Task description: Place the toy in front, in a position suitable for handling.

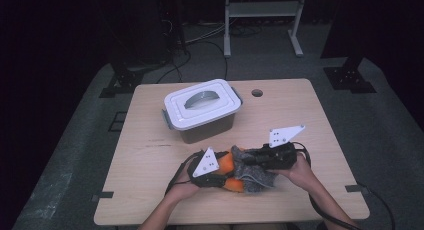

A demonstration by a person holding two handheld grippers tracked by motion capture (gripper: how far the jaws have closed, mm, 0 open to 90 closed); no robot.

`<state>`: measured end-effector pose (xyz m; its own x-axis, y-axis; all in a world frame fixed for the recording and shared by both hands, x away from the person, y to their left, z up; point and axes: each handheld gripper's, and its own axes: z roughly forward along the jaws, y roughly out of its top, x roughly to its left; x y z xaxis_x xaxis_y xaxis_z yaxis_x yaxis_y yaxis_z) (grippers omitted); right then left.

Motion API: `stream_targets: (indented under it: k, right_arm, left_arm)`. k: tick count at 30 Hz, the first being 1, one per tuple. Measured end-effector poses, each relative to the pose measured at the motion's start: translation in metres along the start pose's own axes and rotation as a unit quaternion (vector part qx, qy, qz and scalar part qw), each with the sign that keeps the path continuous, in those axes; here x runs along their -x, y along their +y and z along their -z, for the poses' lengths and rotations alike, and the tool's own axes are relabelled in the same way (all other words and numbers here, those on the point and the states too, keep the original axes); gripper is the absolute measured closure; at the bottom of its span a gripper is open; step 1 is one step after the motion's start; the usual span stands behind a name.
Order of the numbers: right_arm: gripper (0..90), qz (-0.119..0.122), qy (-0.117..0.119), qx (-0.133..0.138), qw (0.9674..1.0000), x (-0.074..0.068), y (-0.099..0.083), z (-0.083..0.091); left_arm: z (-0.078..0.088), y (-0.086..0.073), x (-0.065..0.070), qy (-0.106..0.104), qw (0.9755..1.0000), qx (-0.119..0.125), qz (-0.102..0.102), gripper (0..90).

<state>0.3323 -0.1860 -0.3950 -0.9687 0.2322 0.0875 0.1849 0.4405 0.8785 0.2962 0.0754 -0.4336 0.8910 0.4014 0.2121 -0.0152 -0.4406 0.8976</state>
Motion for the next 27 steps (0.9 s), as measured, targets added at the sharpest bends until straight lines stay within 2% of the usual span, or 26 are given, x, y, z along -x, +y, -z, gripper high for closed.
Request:
stream_targets:
  k: [3,5,7,9,12,13,15,17,19,22,25,27]
  right_arm:
    - [76.7,-0.006,-0.004,-0.010,0.9999,0.003,-0.005,-0.001]
    - [76.7,-0.008,-0.003,-0.019,0.9998,0.003,-0.012,-0.003]
    - [76.8,-0.016,0.003,-0.015,0.9997,0.002,-0.020,-0.004]
    - [76.9,-0.018,0.003,-0.012,0.9998,0.001,-0.024,-0.003]
    - [76.9,-0.017,0.006,-0.016,0.9997,-0.001,-0.026,0.000]
    - [76.8,-0.015,0.007,-0.020,0.9997,-0.001,-0.025,0.000]
    - [76.2,-0.012,0.004,-0.020,0.9997,-0.003,-0.019,0.000]
    - [76.1,-0.006,-0.004,-0.013,0.9999,-0.004,-0.010,0.001]
    - [76.1,0.000,-0.014,-0.004,0.9999,-0.003,-0.002,0.000]
    - [76.3,0.001,-0.024,0.000,0.9997,0.001,0.005,-0.001]
    - [76.5,-0.004,-0.022,-0.005,0.9997,0.003,0.002,-0.003]
    - [76.8,0.002,-0.018,-0.016,0.9997,0.001,-0.004,-0.004]
  left_arm:
    - [0.002,-0.004,-0.005,-0.009,0.9999,-0.005,0.011,34.1]
    - [0.003,-0.005,-0.009,-0.026,0.9992,-0.010,0.030,25.7]
    - [0.004,-0.006,-0.013,-0.037,0.9984,-0.010,0.041,17.8]
    - [0.004,-0.007,-0.017,-0.039,0.9977,-0.014,0.054,9.6]
    - [0.001,-0.012,-0.024,-0.060,0.9939,-0.029,0.088,7.7]
    - [0.001,-0.013,-0.024,-0.064,0.9931,-0.036,0.092,10.1]
    - [0.001,-0.014,-0.020,-0.048,0.9957,-0.037,0.070,22.7]
    - [0.002,-0.012,-0.014,-0.030,0.9982,-0.028,0.043,30.3]
    - [0.002,-0.008,-0.009,-0.009,0.9994,-0.016,0.030,33.9]
    - [0.002,-0.004,-0.004,0.018,0.9997,-0.010,0.016,34.7]
    - [0.002,-0.005,-0.005,0.012,0.9997,-0.011,0.019,31.9]
    - [0.003,-0.006,-0.009,-0.011,0.9993,-0.015,0.032,24.4]
